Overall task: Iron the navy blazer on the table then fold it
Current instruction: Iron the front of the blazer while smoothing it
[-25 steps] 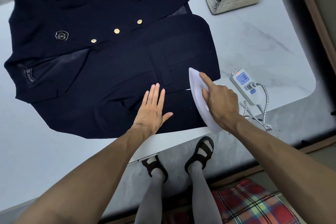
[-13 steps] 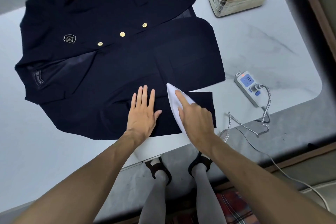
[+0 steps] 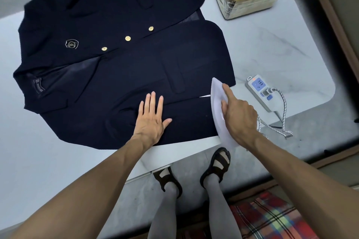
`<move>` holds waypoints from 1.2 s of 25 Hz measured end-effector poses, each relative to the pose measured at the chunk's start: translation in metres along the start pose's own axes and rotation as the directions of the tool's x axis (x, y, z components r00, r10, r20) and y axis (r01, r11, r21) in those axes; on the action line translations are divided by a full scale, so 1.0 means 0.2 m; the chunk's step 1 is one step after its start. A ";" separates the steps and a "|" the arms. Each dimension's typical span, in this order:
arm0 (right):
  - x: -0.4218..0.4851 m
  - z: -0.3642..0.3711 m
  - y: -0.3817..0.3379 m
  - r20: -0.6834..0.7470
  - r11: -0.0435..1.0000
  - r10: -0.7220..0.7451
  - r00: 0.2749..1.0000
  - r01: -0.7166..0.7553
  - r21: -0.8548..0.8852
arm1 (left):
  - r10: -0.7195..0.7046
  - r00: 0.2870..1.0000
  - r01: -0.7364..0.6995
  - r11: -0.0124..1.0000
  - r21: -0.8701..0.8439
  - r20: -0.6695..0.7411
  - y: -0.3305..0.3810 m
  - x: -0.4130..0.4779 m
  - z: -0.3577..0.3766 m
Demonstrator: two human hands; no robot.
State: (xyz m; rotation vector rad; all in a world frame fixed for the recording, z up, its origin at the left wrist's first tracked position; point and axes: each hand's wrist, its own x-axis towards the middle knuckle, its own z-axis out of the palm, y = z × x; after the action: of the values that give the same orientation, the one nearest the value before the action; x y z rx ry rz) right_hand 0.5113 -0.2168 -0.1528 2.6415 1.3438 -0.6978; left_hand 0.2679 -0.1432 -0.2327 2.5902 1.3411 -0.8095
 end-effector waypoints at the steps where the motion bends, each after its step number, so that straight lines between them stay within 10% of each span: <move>1: 0.00 0.00 0.00 0.001 1.000 -0.004 1.000 0.004 0.008 | 0.000 1.000 0.000 1.000 -0.008 0.007 0.00 0.00 -0.01; 15: 0.10 -0.26 -0.30 0.047 0.954 -0.070 0.996 0.053 0.296 | 0.151 0.977 -0.071 0.895 -0.441 0.151 -0.14 -0.05 -0.21; 21: 0.22 -0.42 -0.54 0.117 0.935 -0.182 0.976 0.135 0.328 | 0.005 0.990 0.117 0.554 -0.824 0.144 -0.38 -0.08 -0.37; 24: 0.35 -0.47 -0.66 0.109 0.953 -0.226 0.968 0.196 0.231 | -0.209 0.976 0.178 0.636 -0.751 0.055 -0.49 0.00 -0.40; 30: 0.63 -0.33 -0.86 0.137 0.866 -0.485 0.864 0.496 -0.061 | -0.280 0.875 0.447 0.780 -0.438 0.394 -0.43 0.26 -0.31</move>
State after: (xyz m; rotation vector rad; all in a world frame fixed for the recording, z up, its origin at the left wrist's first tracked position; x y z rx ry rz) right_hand 0.4629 0.0005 -0.1300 2.1492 1.9834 -0.7988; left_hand 0.2492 -0.0338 -0.1944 1.7312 1.7027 -0.7272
